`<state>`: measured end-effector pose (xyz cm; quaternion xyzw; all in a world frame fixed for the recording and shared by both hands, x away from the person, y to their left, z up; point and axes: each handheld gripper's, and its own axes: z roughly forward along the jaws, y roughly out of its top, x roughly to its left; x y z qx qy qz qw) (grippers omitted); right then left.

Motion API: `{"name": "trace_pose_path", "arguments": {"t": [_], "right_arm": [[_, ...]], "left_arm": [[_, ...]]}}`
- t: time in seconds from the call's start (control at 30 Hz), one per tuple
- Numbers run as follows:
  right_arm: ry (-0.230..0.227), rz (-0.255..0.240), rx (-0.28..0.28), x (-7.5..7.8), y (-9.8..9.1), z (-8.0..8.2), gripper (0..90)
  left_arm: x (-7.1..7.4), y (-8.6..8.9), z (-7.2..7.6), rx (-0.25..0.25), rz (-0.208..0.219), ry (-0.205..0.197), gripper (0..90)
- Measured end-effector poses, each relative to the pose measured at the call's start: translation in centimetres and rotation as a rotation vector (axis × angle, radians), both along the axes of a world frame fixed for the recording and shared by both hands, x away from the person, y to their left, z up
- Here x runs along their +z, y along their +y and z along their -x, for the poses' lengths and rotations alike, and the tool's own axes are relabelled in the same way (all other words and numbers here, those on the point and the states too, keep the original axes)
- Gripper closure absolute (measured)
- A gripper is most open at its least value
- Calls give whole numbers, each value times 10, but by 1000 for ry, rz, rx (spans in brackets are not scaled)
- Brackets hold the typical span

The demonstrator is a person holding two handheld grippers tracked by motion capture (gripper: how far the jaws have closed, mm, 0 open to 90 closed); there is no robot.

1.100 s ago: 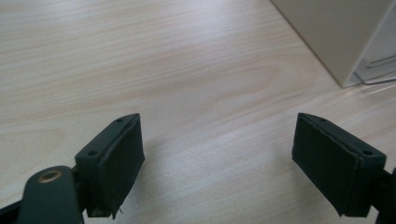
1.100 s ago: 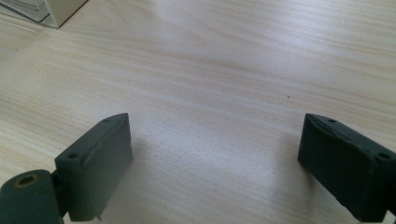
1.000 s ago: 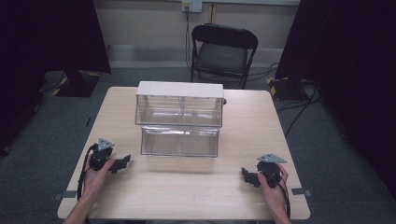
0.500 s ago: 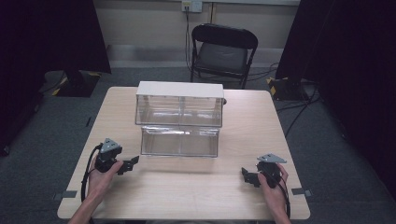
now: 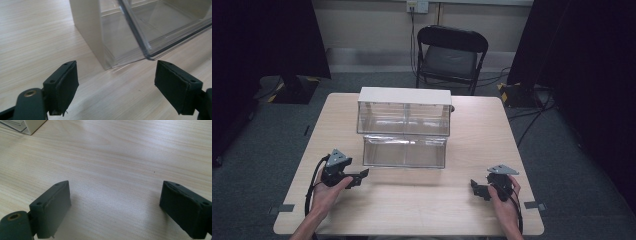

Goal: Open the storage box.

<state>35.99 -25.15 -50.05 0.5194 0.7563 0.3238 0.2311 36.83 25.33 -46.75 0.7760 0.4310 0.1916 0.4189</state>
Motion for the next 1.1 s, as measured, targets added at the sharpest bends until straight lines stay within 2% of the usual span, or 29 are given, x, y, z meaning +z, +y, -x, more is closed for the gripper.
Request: {"name": "trace_pose_path", "arguments": {"t": [0.37, 0.53, 0.63, 1.1], "right_arm": [[0, 0, 0, 0, 0, 0, 91], [0, 0, 0, 0, 0, 0, 91], [0, 0, 0, 0, 0, 0, 90], [0, 0, 0, 0, 0, 0, 90]], "left_arm": [[-3, -12, -5, -21, -18, -4, 188], [-2, -14, -7, -11, -19, -16, 188], [-2, -15, -8, -8, -4, -15, 186], [-1, -22, -11, -44, 11, -16, 159]]}}
